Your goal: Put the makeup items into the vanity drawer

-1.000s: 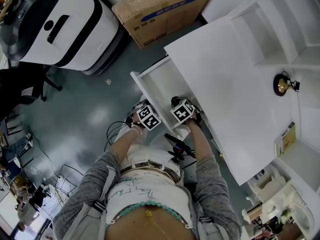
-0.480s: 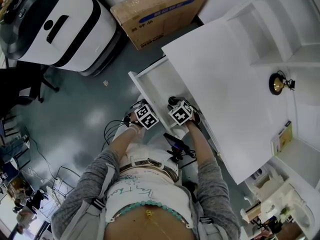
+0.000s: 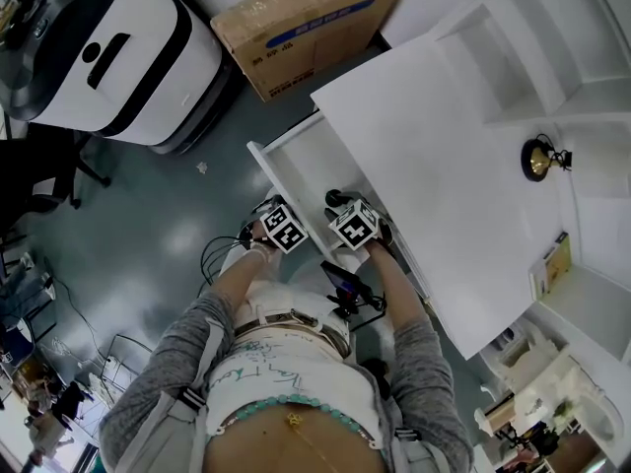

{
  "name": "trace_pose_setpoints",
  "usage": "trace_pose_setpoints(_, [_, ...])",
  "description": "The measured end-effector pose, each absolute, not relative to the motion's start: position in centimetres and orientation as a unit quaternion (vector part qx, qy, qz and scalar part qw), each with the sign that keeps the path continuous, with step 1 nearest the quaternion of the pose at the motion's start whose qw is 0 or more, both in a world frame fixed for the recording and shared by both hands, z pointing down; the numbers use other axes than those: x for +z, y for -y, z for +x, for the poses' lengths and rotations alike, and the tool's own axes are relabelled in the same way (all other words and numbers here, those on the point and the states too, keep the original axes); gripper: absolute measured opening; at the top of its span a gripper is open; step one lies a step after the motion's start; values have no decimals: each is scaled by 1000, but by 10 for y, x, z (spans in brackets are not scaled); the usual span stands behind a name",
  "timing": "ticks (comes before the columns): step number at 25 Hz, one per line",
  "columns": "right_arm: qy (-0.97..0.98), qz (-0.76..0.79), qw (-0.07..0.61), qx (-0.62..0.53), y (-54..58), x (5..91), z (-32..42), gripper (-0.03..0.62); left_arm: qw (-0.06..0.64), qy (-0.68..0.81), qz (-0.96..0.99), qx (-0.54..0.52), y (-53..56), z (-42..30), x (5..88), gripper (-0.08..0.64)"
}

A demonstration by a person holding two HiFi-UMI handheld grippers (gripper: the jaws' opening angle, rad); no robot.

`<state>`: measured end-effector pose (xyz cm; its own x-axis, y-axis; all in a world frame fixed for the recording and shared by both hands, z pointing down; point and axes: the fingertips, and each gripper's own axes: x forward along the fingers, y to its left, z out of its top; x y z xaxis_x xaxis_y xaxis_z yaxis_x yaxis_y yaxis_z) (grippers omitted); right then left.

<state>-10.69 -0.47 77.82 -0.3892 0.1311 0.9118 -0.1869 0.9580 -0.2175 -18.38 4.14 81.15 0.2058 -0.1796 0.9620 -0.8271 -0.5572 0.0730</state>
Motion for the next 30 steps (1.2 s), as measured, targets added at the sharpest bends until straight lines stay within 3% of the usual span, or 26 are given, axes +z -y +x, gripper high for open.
trace_pose_setpoints(17, [863, 55, 486, 131, 9, 715, -108, 133, 311, 351, 712, 523, -43, -186, 811, 95])
trace_pose_setpoints(30, [867, 73, 475, 128, 6, 696, -103, 100, 311, 351, 712, 523, -42, -185, 810, 95])
